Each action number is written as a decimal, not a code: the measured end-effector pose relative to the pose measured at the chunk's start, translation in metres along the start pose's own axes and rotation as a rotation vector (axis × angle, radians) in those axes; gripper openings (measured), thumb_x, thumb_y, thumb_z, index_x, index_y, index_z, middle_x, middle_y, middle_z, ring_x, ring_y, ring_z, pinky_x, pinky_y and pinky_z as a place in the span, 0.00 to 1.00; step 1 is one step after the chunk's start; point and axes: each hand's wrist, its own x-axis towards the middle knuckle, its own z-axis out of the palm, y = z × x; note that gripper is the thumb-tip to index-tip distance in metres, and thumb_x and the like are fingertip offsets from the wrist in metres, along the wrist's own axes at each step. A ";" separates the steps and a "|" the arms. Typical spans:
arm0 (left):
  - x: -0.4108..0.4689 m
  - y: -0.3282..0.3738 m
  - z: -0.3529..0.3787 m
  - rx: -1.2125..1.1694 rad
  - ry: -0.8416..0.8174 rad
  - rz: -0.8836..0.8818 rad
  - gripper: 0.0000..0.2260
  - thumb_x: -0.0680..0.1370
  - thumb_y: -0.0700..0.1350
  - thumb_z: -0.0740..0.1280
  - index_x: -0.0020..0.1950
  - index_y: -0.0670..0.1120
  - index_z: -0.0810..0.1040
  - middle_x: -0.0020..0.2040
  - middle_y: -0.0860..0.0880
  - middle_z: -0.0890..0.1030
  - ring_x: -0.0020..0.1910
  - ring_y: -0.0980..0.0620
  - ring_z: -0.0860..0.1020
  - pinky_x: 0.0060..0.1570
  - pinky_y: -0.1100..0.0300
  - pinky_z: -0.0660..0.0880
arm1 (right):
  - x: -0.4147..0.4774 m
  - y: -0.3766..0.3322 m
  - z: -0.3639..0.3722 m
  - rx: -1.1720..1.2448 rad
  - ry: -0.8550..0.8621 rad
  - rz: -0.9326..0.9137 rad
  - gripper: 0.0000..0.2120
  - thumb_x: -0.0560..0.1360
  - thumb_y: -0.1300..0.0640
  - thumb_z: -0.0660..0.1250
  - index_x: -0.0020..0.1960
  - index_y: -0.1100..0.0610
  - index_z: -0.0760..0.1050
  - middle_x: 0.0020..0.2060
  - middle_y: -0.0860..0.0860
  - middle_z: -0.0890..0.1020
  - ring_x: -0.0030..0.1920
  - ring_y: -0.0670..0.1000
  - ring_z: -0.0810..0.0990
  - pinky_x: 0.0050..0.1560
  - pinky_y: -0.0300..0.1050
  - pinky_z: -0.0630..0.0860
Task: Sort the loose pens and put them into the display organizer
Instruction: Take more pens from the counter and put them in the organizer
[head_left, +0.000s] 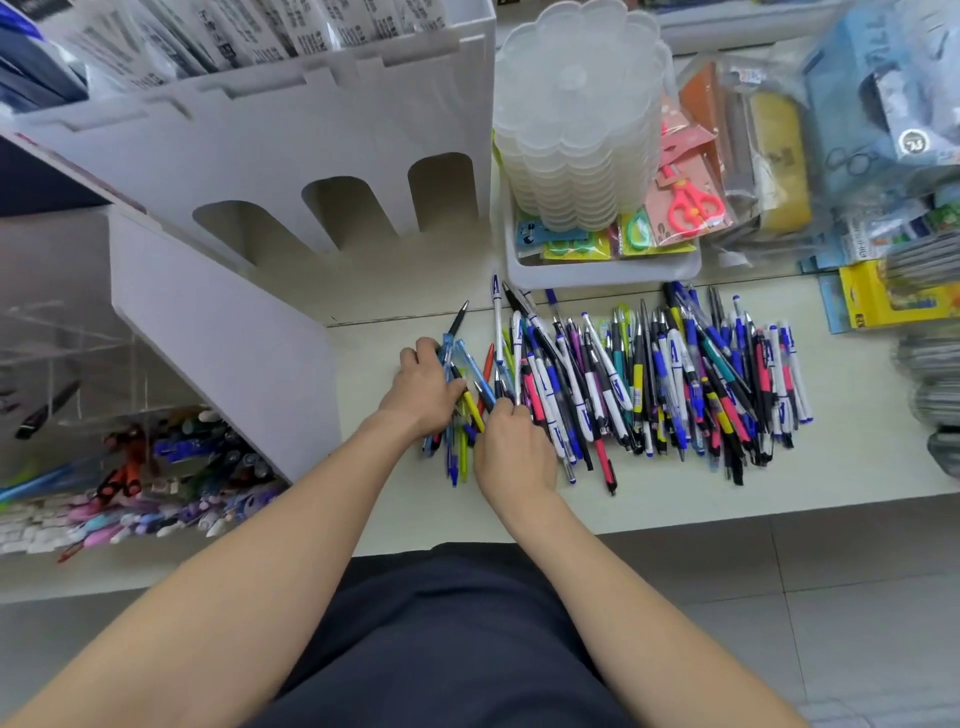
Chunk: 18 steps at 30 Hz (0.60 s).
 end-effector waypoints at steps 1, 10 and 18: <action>-0.003 -0.005 0.001 -0.021 0.018 -0.005 0.24 0.85 0.49 0.67 0.75 0.41 0.61 0.69 0.38 0.66 0.66 0.36 0.73 0.68 0.44 0.72 | 0.000 -0.001 0.001 -0.024 0.006 -0.003 0.11 0.84 0.61 0.65 0.65 0.61 0.72 0.58 0.58 0.80 0.54 0.59 0.84 0.43 0.49 0.73; -0.028 -0.025 0.000 -0.288 0.009 -0.124 0.42 0.74 0.39 0.68 0.84 0.46 0.51 0.72 0.41 0.68 0.69 0.40 0.74 0.70 0.48 0.74 | -0.004 -0.013 0.008 0.062 0.044 -0.093 0.12 0.87 0.52 0.64 0.60 0.60 0.80 0.55 0.57 0.79 0.53 0.60 0.82 0.43 0.49 0.68; -0.037 -0.031 0.014 -0.317 0.248 -0.128 0.23 0.78 0.42 0.70 0.71 0.40 0.68 0.58 0.42 0.81 0.55 0.43 0.80 0.50 0.55 0.74 | -0.027 -0.017 0.041 0.134 0.113 -0.085 0.35 0.75 0.35 0.68 0.68 0.61 0.70 0.56 0.57 0.76 0.54 0.59 0.77 0.50 0.53 0.75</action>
